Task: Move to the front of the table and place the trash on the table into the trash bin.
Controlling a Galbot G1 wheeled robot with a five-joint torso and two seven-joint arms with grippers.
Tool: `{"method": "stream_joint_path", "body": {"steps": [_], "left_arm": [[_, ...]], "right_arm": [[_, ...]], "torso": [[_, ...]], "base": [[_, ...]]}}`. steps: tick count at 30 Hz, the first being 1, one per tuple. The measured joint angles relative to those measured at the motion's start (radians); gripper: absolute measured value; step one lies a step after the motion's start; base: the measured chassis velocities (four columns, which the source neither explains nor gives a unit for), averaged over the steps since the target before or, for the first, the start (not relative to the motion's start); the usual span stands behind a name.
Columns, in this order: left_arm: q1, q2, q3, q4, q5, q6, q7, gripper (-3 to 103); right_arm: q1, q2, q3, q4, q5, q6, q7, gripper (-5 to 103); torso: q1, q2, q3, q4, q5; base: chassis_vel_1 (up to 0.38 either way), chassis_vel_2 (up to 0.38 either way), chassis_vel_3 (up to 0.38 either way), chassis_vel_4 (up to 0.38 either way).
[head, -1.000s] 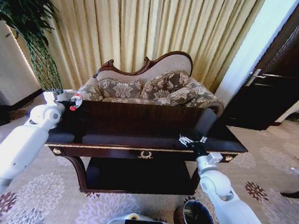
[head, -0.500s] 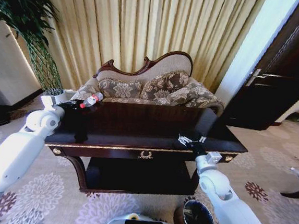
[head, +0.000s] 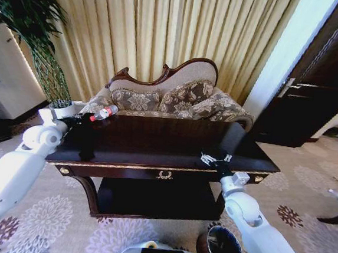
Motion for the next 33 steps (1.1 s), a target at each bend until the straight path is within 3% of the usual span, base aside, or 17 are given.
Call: {"method": "stream_joint_path", "body": {"steps": [2, 6, 9, 13, 17, 19, 21, 27, 33], "left_arm": [[-0.037, 0.01, 0.014, 0.045, -0.009, 0.007, 0.026, 28], [-0.074, 0.016, 0.034, 0.089, -0.013, 0.013, 0.051, 38], [-0.181, 0.019, 0.084, 0.198, 0.005, 0.044, 0.129, 55], [-0.259, 0.018, 0.127, 0.266, 0.011, 0.06, 0.162, 66], [-0.419, -0.004, 0.239, 0.416, 0.037, 0.061, 0.239, 87], [-0.455, -0.012, 0.268, 0.453, 0.045, 0.06, 0.258, 87], [-0.531, -0.037, 0.326, 0.539, 0.076, 0.06, 0.304, 99], [-0.627, -0.09, 0.377, 0.664, 0.134, 0.06, 0.374, 100], [-0.716, -0.149, 0.458, 0.743, 0.152, 0.048, 0.346, 100]], "right_arm": [[0.0, 0.0, 0.001, -0.003, 0.0, 0.001, -0.002, 100], [0.0, 0.0, 0.001, -0.005, 0.0, 0.001, -0.002, 100], [0.004, -0.003, -0.001, -0.011, 0.0, 0.001, -0.003, 100], [0.005, -0.007, 0.001, -0.013, 0.001, 0.002, -0.003, 100], [0.005, -0.012, 0.009, -0.022, 0.003, 0.006, -0.003, 100], [0.006, -0.012, 0.011, -0.024, 0.003, 0.008, -0.003, 100], [0.005, -0.012, 0.016, -0.029, 0.003, 0.012, -0.003, 100], [0.009, -0.019, 0.019, -0.037, 0.005, 0.017, -0.003, 100], [0.022, -0.024, 0.018, -0.052, 0.009, 0.024, -0.003, 100]], "torso": [[0.0, 0.0, 0.0, 0.0002, -0.0002], [0.0, 0.0, 0.0, 0.0, 0.0], [0.0, 0.0, 0.0, -0.0001, -0.0001], [0.0, 0.0, 0.0, 0.0001, -0.0001], [0.0, 0.0, 0.0, -0.0001, 0.0], [0.0, 0.0, 0.0, -0.0003, 0.0], [0.0, 0.0, 0.0, -0.0002, -0.0001], [0.0, 0.0, 0.0, 0.0001, -0.0001], [0.0, 0.0, 0.0, 0.0, 0.0]], "base": [[0.0, 0.0, 0.0, 0.0], [0.0, 0.0, 0.0, 0.0], [0.0, 0.0, 0.0, 0.0], [0.0, 0.0, 0.0, 0.0], [0.0, 0.0, 0.0, 0.0], [0.0, 0.0, 0.0, 0.0], [0.0, 0.0, 0.0, 0.0], [0.0, 0.0, 0.0, 0.0], [0.0, 0.0, 0.0, 0.0]]}}
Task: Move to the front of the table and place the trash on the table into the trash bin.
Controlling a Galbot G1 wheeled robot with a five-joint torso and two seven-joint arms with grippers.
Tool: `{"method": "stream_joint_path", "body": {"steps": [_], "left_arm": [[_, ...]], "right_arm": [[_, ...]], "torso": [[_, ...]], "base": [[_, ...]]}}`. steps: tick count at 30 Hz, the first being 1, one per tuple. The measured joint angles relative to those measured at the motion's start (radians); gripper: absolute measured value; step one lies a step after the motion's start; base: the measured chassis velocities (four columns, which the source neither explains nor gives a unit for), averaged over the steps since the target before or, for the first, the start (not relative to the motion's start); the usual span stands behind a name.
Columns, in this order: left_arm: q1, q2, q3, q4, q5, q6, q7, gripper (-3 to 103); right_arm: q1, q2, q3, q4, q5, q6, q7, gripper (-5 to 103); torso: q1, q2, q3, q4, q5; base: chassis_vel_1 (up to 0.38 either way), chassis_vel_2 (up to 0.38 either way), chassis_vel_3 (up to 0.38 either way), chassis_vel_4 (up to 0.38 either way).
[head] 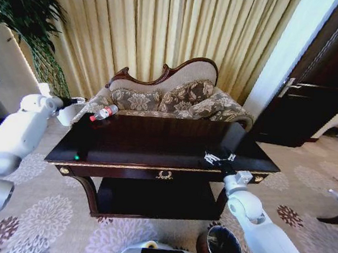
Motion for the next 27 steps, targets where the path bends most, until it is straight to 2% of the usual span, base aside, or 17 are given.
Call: {"method": "stream_joint_path", "body": {"steps": [4, 10, 19, 21, 22, 24, 26, 27], "left_arm": [[-0.03, -0.044, 0.018, 0.045, 0.032, -0.02, -0.008, 100], [-0.031, -0.074, 0.027, 0.053, 0.047, -0.019, -0.028, 100], [-0.018, -0.08, 0.028, 0.047, 0.057, 0.075, -0.016, 100], [-0.022, -0.08, 0.029, 0.058, 0.072, 0.085, 0.022, 100], [-0.022, -0.08, 0.029, 0.058, 0.072, 0.085, 0.022, 100], [-0.03, -0.082, 0.03, 0.074, 0.087, 0.081, 0.08, 100], [-0.032, -0.082, 0.03, 0.076, 0.093, 0.082, 0.091, 100], [-0.038, -0.084, 0.033, 0.077, 0.109, 0.102, 0.104, 100]], "right_arm": [[0.001, 0.007, -0.001, -0.005, -0.001, 0.004, -0.001, 100], [0.001, 0.01, 0.006, -0.014, -0.003, 0.012, -0.005, 100], [0.016, 0.013, -0.001, -0.04, -0.015, 0.035, -0.018, 100], [0.026, 0.017, -0.013, -0.046, -0.016, 0.037, -0.018, 100], [0.026, 0.017, -0.013, -0.046, -0.016, 0.037, -0.018, 100], [0.034, 0.018, -0.021, -0.05, -0.016, 0.038, -0.017, 100], [0.036, 0.019, -0.023, -0.052, -0.017, 0.038, -0.017, 100], [0.041, 0.019, -0.027, -0.056, -0.017, 0.04, -0.017, 100]], "torso": [[0.0, 0.0, 0.0, -0.0001, 0.0], [0.0, 0.0, 0.0, -0.0001, 0.0], [0.0, 0.0, 0.0, 0.0001, -0.0002], [0.0, 0.0, 0.0, 0.0, -0.0001], [0.0, 0.0, 0.0, 0.0, -0.0001], [0.0, 0.0, 0.0, 0.0001, -0.0001], [0.0, 0.0, 0.0, 0.0002, -0.0001], [0.0, 0.0, 0.0, 0.0, -0.0001]], "base": [[0.0, 0.0, 0.0, 0.0], [0.0, 0.0, 0.0, 0.0], [0.0, 0.0, 0.0, 0.0], [0.0, 0.0, 0.0, 0.0], [0.0, 0.0, 0.0, 0.0], [0.0, 0.0, 0.0, 0.0], [0.0, 0.0, 0.0, 0.0], [0.0, 0.0, 0.0, 0.0]]}}
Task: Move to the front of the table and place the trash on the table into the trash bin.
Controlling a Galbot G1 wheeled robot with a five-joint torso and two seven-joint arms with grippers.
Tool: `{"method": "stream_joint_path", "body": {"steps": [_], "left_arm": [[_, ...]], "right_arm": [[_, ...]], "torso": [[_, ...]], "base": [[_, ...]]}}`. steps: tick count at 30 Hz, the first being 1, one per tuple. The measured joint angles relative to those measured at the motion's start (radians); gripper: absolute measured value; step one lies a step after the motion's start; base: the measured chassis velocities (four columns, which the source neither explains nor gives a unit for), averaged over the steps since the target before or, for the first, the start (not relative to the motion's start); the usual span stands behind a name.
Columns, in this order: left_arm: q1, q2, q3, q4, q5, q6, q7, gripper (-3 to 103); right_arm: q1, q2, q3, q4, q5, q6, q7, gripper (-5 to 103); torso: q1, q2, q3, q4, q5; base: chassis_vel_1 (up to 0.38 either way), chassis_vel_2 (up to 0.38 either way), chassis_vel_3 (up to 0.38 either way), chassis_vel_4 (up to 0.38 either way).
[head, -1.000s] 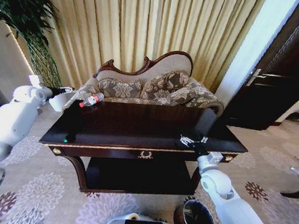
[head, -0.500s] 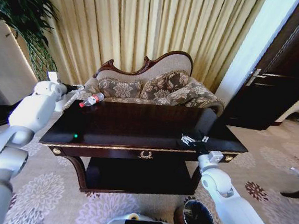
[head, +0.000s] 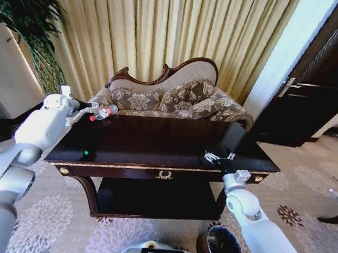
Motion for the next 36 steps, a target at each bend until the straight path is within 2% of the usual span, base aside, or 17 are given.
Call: {"method": "stream_joint_path", "body": {"steps": [3, 5, 6, 8, 24, 36], "left_arm": [[-0.008, 0.0, 0.004, -0.009, 0.011, 0.039, 0.016, 100], [-0.022, 0.001, 0.016, -0.012, 0.046, 0.084, 0.063, 100], [-0.022, 0.001, 0.016, -0.012, 0.046, 0.084, 0.063, 100], [-0.036, 0.001, 0.025, -0.013, 0.092, 0.105, 0.108, 100], [-0.095, -0.023, 0.054, 0.094, 0.212, 0.108, 0.196, 100], [-0.076, -0.027, 0.036, 0.106, 0.223, 0.106, 0.208, 100]], "right_arm": [[0.002, 0.001, -0.001, -0.004, -0.001, 0.003, 0.0, 100], [0.002, 0.003, -0.001, -0.007, -0.002, 0.007, 0.0, 100], [0.002, 0.003, -0.001, -0.007, -0.002, 0.007, 0.0, 100], [0.002, 0.007, 0.001, -0.012, -0.004, 0.013, 0.0, 100], [0.016, 0.012, -0.004, -0.041, -0.011, 0.027, -0.009, 100], [0.039, 0.011, -0.021, -0.067, -0.007, 0.047, -0.017, 100]], "torso": [[0.0, 0.0, 0.0, 0.0, 0.0], [0.0, 0.0, 0.0, -0.0002, 0.0002], [0.0, 0.0, 0.0, -0.0002, 0.0002], [0.0, 0.0, 0.0, -0.0001, 0.0001], [0.0, 0.0, 0.0, 0.0, 0.0001], [0.0, 0.0, 0.0, -0.0001, 0.0]], "base": [[0.0, 0.0, 0.0, 0.0], [0.0, 0.0, 0.0, 0.0], [0.0, 0.0, 0.0, 0.0], [0.0, 0.0, 0.0, 0.0], [0.0, 0.0, 0.0, 0.0], [0.0, 0.0, 0.0, 0.0]]}}
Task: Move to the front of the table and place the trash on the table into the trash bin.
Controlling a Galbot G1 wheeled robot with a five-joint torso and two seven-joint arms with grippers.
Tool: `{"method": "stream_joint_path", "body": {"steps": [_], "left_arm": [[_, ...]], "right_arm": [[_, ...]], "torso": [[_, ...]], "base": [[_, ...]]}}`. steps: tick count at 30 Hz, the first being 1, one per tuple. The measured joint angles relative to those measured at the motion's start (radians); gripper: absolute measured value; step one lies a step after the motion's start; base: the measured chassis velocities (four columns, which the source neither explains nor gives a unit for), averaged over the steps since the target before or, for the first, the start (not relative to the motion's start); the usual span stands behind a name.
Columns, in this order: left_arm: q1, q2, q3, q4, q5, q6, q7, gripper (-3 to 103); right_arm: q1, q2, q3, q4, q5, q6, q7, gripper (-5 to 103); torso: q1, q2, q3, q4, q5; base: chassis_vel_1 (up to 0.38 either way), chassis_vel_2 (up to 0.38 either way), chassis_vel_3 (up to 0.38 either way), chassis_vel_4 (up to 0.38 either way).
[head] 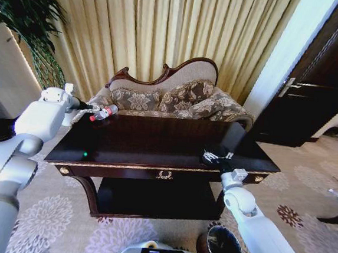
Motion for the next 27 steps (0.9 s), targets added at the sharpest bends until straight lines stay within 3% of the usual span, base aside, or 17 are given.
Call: {"method": "stream_joint_path", "body": {"steps": [11, 12, 13, 15, 19, 21, 23, 24, 27], "left_arm": [[0.026, 0.004, -0.022, -0.004, 0.007, -0.001, 0.026, 103], [0.03, 0.004, -0.027, -0.007, 0.006, -0.001, 0.026, 93], [0.03, 0.004, -0.027, -0.007, 0.006, -0.001, 0.026, 93], [0.037, 0.003, -0.031, -0.013, 0.006, -0.002, 0.029, 83], [0.042, 0.001, -0.035, -0.017, 0.005, -0.002, 0.031, 78], [0.048, 0.001, -0.04, -0.025, 0.004, -0.002, 0.032, 67], [0.049, 0.001, -0.041, -0.028, 0.003, -0.003, 0.032, 67], [0.049, 0.002, -0.042, -0.029, 0.003, -0.003, 0.033, 56], [0.05, 0.006, -0.044, -0.034, 0.001, -0.003, 0.037, 39]], "right_arm": [[0.051, -0.015, -0.041, -0.014, 0.017, 0.026, 0.014, 100], [0.052, -0.014, -0.045, -0.014, 0.019, 0.031, 0.015, 100], [0.052, -0.014, -0.045, -0.014, 0.019, 0.031, 0.015, 100], [0.054, -0.013, -0.052, -0.013, 0.023, 0.038, 0.015, 100], [0.056, -0.015, -0.054, -0.011, 0.027, 0.043, 0.014, 100], [0.062, -0.02, -0.054, -0.011, 0.034, 0.046, 0.014, 100], [0.064, -0.023, -0.053, -0.011, 0.036, 0.047, 0.014, 100], [0.066, -0.025, -0.052, -0.011, 0.037, 0.047, 0.014, 100], [0.075, -0.03, -0.05, -0.012, 0.04, 0.048, 0.019, 100]], "torso": [[0.0, 0.0, 0.0, 0.0002, 0.0], [0.0, 0.0, 0.0, 0.0002, 0.0], [0.0, 0.0, 0.0, 0.0002, 0.0], [0.0, 0.0, 0.0, 0.0, 0.0], [0.0, 0.0, 0.0, 0.0, 0.0001], [0.0, 0.0, 0.0, 0.0, 0.0001], [0.0, 0.0, 0.0, 0.0, 0.0001], [0.0, 0.0, 0.0, 0.0, 0.0001], [0.0, 0.0, 0.0, 0.0, 0.0001]], "base": [[0.0, 0.0, 0.0, 0.0], [0.0, 0.0, 0.0, 0.0], [0.0, 0.0, 0.0, 0.0], [0.0, 0.0, 0.0, 0.0], [0.0, 0.0, 0.0, 0.0], [0.0, 0.0, 0.0, 0.0], [0.0, 0.0, 0.0, 0.0], [0.0, 0.0, 0.0, 0.0], [0.0, 0.0, 0.0, 0.0]]}}
